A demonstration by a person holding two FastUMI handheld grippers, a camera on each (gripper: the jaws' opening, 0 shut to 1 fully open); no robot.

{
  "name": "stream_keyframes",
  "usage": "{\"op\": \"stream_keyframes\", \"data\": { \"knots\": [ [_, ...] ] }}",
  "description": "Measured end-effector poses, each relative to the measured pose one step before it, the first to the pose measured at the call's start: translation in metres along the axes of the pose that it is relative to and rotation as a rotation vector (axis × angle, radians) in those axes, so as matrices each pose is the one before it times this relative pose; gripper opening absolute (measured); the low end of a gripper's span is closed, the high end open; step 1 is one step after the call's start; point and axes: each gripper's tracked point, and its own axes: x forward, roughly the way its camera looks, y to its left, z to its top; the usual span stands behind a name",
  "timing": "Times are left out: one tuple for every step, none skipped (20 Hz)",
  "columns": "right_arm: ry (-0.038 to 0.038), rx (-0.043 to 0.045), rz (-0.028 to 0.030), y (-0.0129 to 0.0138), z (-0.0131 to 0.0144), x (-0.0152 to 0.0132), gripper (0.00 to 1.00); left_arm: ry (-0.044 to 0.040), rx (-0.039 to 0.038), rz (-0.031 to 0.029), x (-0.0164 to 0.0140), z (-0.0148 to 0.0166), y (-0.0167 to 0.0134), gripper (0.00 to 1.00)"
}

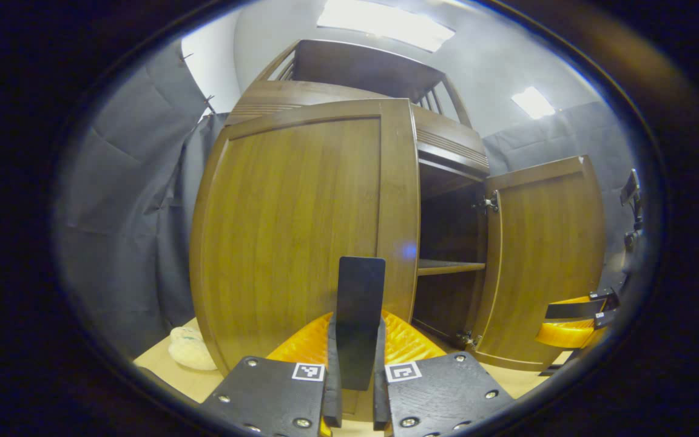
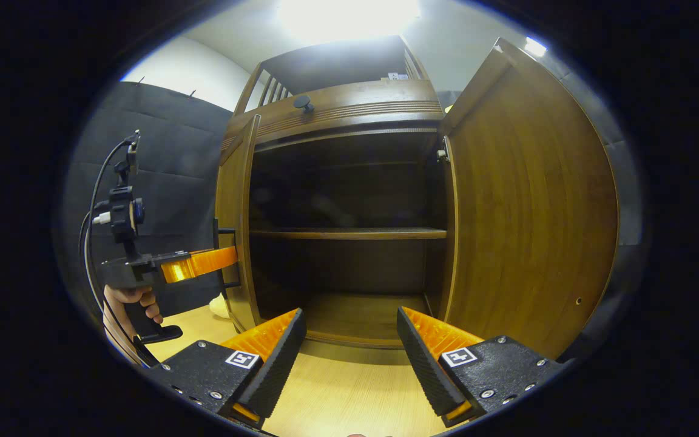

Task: Open the right door of the double-door shoe cabinet with the right hand, and open the left door with the left hand.

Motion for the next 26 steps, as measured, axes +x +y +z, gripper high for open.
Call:
{"op": "stream_keyframes", "data": {
  "knots": [
    [-0.00321,-0.00442,-0.00172,0.0012,0.00247,-0.00192,0.92,-0.00401,-0.00351,0.00273,-0.0015,0.00078,-0.00005,0.22],
    [-0.00586,-0.00523,-0.00315,0.00072,0.00237,-0.00112,0.93,-0.00243,0.00334,0.00353,-0.00175,-0.00001,0.00141,0.22],
    [-0.00441,-0.00486,0.00034,0.00132,0.00148,-0.00105,0.93,-0.00235,0.00278,0.00538,-0.0002,0.00013,0.00089,0.22],
    [-0.00115,-0.00084,0.00248,0.00332,-0.00026,-0.00046,0.93,-0.00411,0.00194,0.00545,-0.00062,-0.00001,0.00105,0.28],
    [-0.00028,0.00088,0.00692,0.00353,0.00035,-0.00024,0.93,-0.00469,0.00059,0.00313,-0.0002,0.00061,-0.00017,0.28],
    [0.00109,0.00175,0.00739,0.00511,-0.00017,-0.00123,0.93,-0.00806,-0.00562,-0.00025,-0.00106,0.00048,-0.00023,0.22],
    [0.00077,0.00014,0.00754,0.00468,-0.0007,-0.00104,0.93,-0.00306,-0.00401,-0.00471,-0.0002,-0.00016,-0.00014,0.28],
    [0.00052,-0.00148,0.00658,0.00129,-0.00002,0.0003,0.93,-0.00227,-0.00644,-0.00075,-0.00186,-0.00031,0.00141,0.28],
    [0.00222,-0.00149,0.00534,0.00275,-0.00014,-0.00017,0.93,0.0009,-0.00192,0.00102,-0.00047,-0.00029,0.00027,0.29],
    [-0.00017,-0.00057,0.00702,0.00579,-0.00055,-0.00016,0.93,-0.00003,0.00518,0.00184,-0.00039,-0.00076,0.00169,0.28],
    [0.00037,0.00238,0.00467,0.00403,0.0,-0.00007,0.92,-0.00038,0.00666,0.00496,0.00018,0.00014,-0.00066,0.28],
    [0.00278,0.00355,0.00401,0.00368,-0.00274,-0.00063,0.93,0.002,0.00288,0.00532,0.00015,0.00054,-0.0018,0.28],
    [0.00031,0.00294,0.00628,0.00338,-0.0018,0.0001,0.93,0.0025,-0.00379,0.00303,0.00129,-0.00026,-0.00185,0.28],
    [0.00256,0.00175,0.00272,0.0031,-0.00228,0.00003,0.93,0.00099,-0.00948,0.00026,0.00196,-0.00283,0.00108,0.22],
    [0.00168,0.00114,0.00095,0.00197,-0.0022,-0.00009,0.93,0.00044,-0.00728,-0.00089,0.0008,-0.00065,0.00132,0.22],
    [0.00054,0.00338,-0.00161,0.00108,-0.00149,0.00074,0.92,-0.00022,-0.00003,0.00064,-0.00145,0.00216,0.00303,0.22],
    [-0.00103,0.00658,-0.00122,0.0011,-0.0013,0.00095,0.93,0.00217,0.0071,0.00244,-0.00085,0.00138,0.00027,0.22],
    [-0.00147,0.00848,0.00197,0.00209,-0.00162,0.001,0.93,0.00268,0.00866,0.00619,0.00112,-0.00118,-0.0021,0.22],
    [-0.00142,0.01056,0.00358,0.00216,-0.00083,0.00126,0.93,0.00268,0.00828,0.01046,0.00008,0.00058,-0.00182,0.21],
    [-0.0007,0.0096,0.00204,0.00245,-0.00139,-0.00029,0.93,0.00221,0.00795,0.01081,0.002,-0.00169,-0.00218,0.21],
    [-0.00027,0.00715,0.00305,0.0017,-0.00075,-0.00049,0.93,0.004,0.00828,0.00864,0.0016,-0.00174,-0.00231,0.21],
    [-0.00142,0.00522,0.00184,0.00123,-0.00094,-0.00013,0.93,-0.00347,0.01187,0.01029,0.00052,0.00034,0.00035,0.21],
    [-0.0036,0.00394,-0.00016,-0.00002,0.00011,-0.0001,0.93,-0.00404,-0.00511,0.01067,0.00964,-0.00056,-0.00131,0.18],
    [-0.00316,0.00517,-0.00384,-0.00109,-0.00146,-0.00096,0.93,0.00346,0.01457,0.00574,-0.0111,0.00399,-0.00241,0.15],
    [0.00095,0.00726,-0.00426,-0.00129,-0.00139,-0.00096,0.93,0.0003,0.01726,0.0102,0.00025,0.00538,-0.00086,0.12],
    [0.00279,0.00669,-0.00171,-0.00056,-0.0025,-0.00089,0.92,0.00306,0.01647,0.01593,-0.00346,0.00606,0.00173,0.12]
  ]
}}
